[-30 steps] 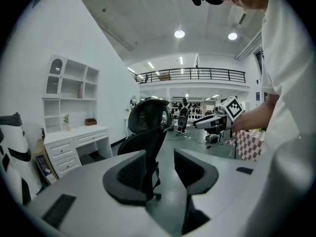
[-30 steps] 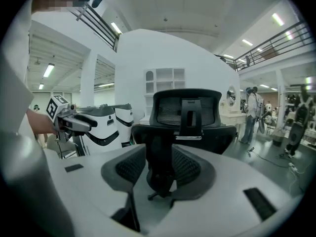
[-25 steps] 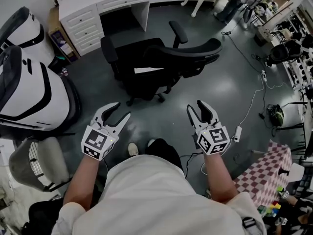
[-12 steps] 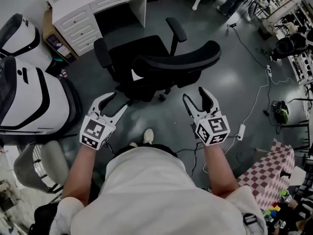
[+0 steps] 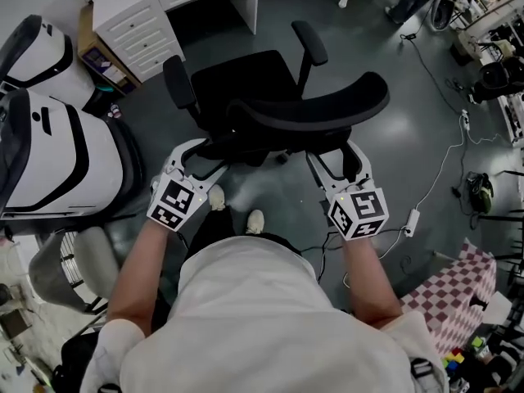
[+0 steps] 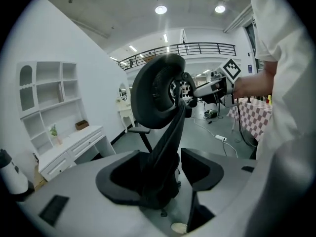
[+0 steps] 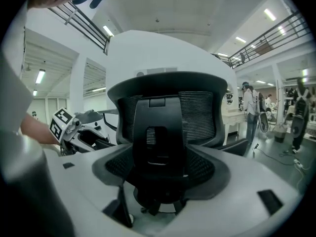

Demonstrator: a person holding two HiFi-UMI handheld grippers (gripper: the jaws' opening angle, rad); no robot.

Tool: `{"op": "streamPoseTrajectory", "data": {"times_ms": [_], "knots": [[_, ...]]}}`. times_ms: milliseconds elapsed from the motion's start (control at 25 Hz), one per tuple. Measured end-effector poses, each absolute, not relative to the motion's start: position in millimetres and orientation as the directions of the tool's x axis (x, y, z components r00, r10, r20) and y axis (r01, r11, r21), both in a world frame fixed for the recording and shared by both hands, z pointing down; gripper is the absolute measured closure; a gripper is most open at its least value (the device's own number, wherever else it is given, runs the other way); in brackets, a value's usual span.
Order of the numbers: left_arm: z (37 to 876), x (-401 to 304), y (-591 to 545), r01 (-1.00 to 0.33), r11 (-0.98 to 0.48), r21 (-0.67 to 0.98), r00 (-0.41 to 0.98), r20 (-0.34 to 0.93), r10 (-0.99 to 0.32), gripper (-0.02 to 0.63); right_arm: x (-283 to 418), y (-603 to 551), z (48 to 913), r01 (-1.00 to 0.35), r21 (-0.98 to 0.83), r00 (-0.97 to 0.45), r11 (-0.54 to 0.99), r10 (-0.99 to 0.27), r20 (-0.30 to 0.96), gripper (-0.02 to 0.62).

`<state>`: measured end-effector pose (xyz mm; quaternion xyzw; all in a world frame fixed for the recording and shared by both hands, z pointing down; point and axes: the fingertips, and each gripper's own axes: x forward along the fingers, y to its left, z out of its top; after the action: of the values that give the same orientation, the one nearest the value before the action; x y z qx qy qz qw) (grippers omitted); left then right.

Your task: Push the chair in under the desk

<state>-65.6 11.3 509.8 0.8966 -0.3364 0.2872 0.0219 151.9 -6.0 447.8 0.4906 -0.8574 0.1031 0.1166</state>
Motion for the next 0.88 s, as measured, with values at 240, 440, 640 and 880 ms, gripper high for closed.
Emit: {"op": "streamPoseTrajectory", "data": {"times_ms": [240,440,640,880], "knots": [[529.0,-66.0,5.8,-0.526,-0.827,-0.198,0.616,0.581,-0.532,0.365,144.0,-3.9,452.6,-0.865,-0.062,-0.491,0.498,-0.816,0.305,0.291],[538.2,-69.3,-3.0,-0.499,-0.848,-0.181,0.638,0.585,-0.501,0.381,136.2,-9.9,452.7,-0.862,-0.066,-0.496,0.502,-0.811,0.309,0.291],[537.3,-59.1,-10.6,-0.485,-0.849,-0.21,0.629,0.59,-0.506,0.403,144.9,-20.0,448.4,-0.85,-0.07,-0.518,0.523,-0.801,0.302,0.291],[541.0,-60.6,-25.4,-0.485,-0.842,-0.238,0.612,0.596,-0.521,0.414,143.3,-36.8,451.1,-0.844,-0.074,-0.526,0.531,-0.792,0.311,0.291]]}}
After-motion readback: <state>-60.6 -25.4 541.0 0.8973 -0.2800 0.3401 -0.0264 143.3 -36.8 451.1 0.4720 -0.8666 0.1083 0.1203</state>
